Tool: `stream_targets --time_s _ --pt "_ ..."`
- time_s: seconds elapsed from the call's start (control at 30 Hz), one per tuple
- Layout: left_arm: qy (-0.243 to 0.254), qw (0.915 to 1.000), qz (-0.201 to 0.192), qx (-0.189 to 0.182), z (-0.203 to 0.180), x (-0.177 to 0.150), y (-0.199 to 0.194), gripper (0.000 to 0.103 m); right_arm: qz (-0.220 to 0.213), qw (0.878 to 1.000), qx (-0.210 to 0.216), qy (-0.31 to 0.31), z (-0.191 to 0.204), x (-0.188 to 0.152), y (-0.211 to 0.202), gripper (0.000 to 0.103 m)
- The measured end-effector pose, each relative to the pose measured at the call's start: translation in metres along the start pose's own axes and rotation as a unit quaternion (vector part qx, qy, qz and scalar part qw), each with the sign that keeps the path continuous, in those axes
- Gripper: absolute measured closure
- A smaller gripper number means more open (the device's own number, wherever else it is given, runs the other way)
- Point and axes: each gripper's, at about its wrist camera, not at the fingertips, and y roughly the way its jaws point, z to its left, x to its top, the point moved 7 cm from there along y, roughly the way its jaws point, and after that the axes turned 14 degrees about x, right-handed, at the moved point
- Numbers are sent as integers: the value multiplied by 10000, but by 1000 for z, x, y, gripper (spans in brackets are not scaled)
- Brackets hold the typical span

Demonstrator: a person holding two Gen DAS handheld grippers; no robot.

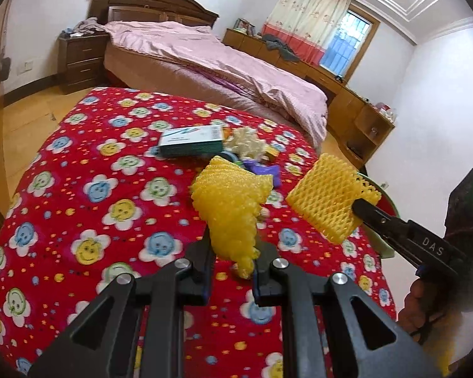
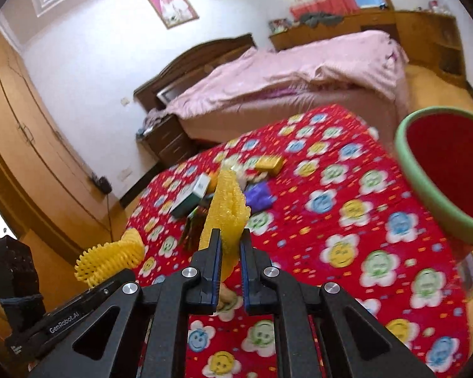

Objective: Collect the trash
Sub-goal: 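Carry both yellow foam nets over the red bucket and open both tools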

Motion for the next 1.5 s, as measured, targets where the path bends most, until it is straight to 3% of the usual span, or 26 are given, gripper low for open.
stream_targets --time_s 0.37,0.7,1.03,1.33,1.5 --pt "651 9970 -21 -410 -78 11 0 85 -793 9953 -514 204 -42 24 -72 93" --pt "1426 9858 166 -874 -171 8 25 85 -1326 9829 -1041 745 -106 33 -123 93" --pt "2013 9719 467 -1124 -257 -7 63 85 -1615 9662 -1579 1244 -170 28 -157 93" --pt "2352 9627 541 -1220 -310 -13 95 85 -1626 9553 -1862 1620 -215 21 -172 90" --pt "2410 9624 516 -1145 -323 -12 105 65 -1568 9524 -1989 1698 -228 18 -174 89"
